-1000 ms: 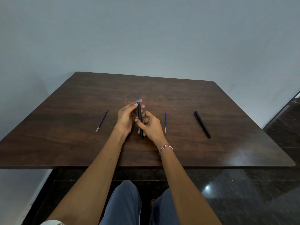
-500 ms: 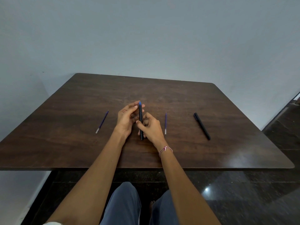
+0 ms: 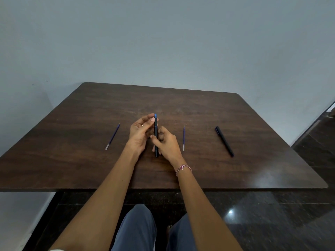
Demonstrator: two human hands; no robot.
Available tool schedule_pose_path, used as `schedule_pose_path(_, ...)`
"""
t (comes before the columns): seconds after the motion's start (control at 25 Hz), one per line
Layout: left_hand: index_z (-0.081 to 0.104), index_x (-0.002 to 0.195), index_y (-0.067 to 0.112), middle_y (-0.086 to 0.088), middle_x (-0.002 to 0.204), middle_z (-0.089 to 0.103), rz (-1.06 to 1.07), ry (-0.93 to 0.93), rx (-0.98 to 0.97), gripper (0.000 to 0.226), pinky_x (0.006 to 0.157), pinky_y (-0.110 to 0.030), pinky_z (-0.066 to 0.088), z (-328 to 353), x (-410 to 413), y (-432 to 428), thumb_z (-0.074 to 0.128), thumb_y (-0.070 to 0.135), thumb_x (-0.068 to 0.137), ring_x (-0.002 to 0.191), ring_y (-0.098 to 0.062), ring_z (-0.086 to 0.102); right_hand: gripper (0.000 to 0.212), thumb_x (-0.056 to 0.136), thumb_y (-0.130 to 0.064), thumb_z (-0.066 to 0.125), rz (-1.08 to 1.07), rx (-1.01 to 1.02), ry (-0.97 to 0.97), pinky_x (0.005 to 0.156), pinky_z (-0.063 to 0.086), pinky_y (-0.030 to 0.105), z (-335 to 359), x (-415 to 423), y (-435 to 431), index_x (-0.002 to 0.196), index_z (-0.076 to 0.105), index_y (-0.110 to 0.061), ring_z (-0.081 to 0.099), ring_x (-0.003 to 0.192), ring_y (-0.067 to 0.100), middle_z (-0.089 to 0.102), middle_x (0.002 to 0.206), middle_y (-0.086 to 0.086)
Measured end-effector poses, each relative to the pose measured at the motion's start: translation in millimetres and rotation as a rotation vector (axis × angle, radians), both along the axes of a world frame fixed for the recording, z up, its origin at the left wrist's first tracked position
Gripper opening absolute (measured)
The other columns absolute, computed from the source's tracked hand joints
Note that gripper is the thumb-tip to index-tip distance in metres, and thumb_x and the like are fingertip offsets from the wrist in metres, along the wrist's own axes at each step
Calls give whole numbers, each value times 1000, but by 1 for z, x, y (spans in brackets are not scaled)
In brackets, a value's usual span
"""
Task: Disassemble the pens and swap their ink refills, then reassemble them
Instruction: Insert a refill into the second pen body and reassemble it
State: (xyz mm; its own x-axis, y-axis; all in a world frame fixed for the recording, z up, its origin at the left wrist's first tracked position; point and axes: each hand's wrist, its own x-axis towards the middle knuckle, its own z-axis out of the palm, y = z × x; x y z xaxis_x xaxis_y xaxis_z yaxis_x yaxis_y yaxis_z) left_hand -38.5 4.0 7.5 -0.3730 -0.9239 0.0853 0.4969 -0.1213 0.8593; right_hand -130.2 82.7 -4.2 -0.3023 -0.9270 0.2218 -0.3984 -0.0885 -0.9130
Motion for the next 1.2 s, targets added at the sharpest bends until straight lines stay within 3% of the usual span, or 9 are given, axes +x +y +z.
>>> schedule_pose_path(0.2,72,97,16,8,90,74,-70,2,-19,17,65,-19,53,-2,-1,0,56,10,91,76,-6,64,13,89,-23,63,14,-9,-4,42,44,19,0,0,1,87,53,-16,63,49,15,58,57,-2)
schedule_pose_path(0.48,68,93,15,5,75,66,-40,11,29,10,58,-21,53,-2,-2,-1,60,11,89,65,-9,62,19,89,-24,63,14,-5,34,45,44,20,2,1,2,80,48,-31,64,51,15,57,51,-7)
schedule_pose_path(0.64,68,98,13,3,83,69,-32,18,32,15,62,-21,53,-4,-2,-3,55,9,93,73,-11,63,15,90,-25,62,11,1,24,45,44,19,2,1,1,83,49,-26,64,51,13,60,59,-1)
schedule_pose_path(0.76,65,111,7,-4,98,74,-103,83,33,26,71,-25,57,-5,0,-5,44,5,97,90,-16,70,12,90,-26,62,-15,-3,18,49,49,30,2,1,0,85,51,-26,67,60,27,65,69,13)
schedule_pose_path(0.88,63,116,6,-12,108,72,-165,115,8,28,77,-25,56,-6,0,-4,43,3,96,103,-23,68,8,90,-26,62,12,3,39,53,51,27,2,2,0,95,55,-25,68,60,22,69,75,12)
schedule_pose_path(1.04,69,106,9,-7,98,74,-111,120,25,23,73,-22,56,-4,1,-3,59,3,87,91,-17,71,10,90,-23,62,35,-4,39,48,46,16,2,1,1,98,56,-20,65,52,8,67,65,0)
schedule_pose_path(1.2,68,98,12,1,85,71,-14,91,49,24,66,-20,55,-2,1,-2,69,2,77,75,-7,68,11,89,-23,63,45,0,73,48,48,15,2,1,2,89,53,-25,63,49,5,63,59,-4)
